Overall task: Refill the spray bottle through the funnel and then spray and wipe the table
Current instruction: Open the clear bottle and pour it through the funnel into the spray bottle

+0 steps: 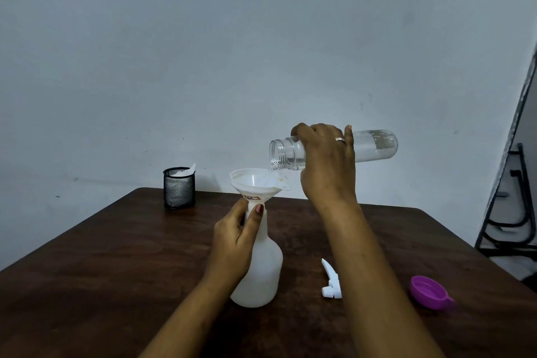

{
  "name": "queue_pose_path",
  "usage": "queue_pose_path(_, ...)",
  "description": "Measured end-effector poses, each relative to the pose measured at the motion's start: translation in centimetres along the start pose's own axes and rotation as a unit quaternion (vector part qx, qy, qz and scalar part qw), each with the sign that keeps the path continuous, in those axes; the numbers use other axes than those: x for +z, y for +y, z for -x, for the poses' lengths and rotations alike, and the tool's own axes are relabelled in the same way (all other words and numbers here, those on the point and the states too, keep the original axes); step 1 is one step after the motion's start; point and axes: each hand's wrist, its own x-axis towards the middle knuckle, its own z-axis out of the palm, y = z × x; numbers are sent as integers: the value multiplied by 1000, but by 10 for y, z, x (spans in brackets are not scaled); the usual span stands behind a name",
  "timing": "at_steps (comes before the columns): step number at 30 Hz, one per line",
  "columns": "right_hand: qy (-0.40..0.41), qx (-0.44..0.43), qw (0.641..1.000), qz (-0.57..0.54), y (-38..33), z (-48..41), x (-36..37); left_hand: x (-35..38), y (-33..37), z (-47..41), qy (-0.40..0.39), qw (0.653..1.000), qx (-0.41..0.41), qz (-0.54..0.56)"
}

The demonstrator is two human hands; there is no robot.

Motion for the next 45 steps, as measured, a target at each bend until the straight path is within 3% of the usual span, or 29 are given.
queue_pose_path(45, 18, -40, 999, 5, -6, -2, 6, -1, -2, -1, -9, 999, -29, 21)
